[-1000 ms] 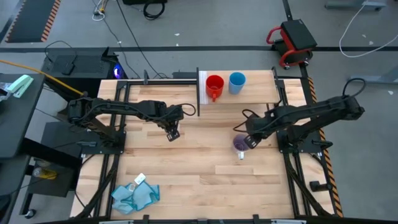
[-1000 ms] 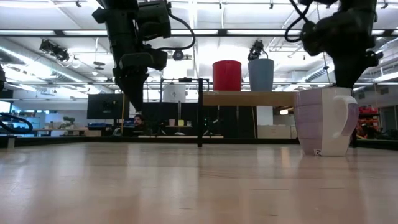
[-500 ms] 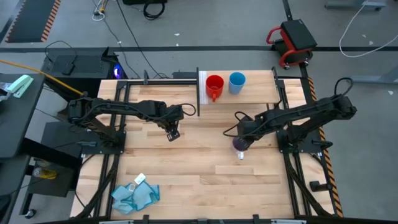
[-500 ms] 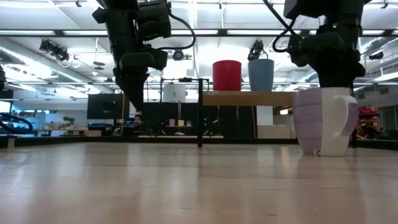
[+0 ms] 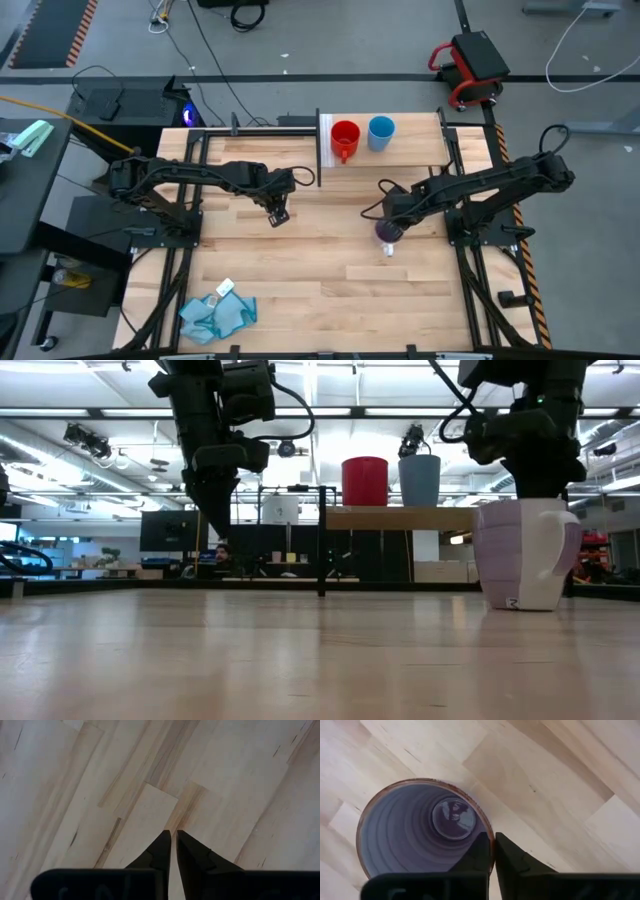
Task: Stack small to large cups/mugs on shelf
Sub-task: Put the violet and white mug on the shelf
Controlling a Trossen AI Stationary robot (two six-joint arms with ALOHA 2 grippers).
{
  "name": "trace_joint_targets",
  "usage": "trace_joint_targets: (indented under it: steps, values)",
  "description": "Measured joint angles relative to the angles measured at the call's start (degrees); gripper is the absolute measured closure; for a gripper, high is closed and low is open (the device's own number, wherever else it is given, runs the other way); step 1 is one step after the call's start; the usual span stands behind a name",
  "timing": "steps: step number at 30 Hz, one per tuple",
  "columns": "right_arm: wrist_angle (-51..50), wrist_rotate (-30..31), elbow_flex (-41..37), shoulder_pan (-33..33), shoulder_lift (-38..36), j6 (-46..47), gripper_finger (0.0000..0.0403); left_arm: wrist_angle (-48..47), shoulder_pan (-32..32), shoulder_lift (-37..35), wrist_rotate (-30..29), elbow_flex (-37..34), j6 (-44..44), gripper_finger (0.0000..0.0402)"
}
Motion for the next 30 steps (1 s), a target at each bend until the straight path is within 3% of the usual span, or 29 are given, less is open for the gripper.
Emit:
trace_joint_targets:
  steps: [12,18,30]
  values:
    - [-0.62,-0.05,0.22,-1.25,0.07,-7.68,0.0394,0.0,0.0,0.0,0.0,0.0,-0.02,0.0367]
    - [-1.41,0.15,4.04,-1.53,0.17,-11.66,0.0394,0.0,-0.01,0.0,0.0,0.0,0.72,0.0374]
    - [-28.09,7.17,22.3,-3.12,0.15,-8.29,0.0394,0.02,-0.02,0.0,0.0,0.0,0.81,0.0376]
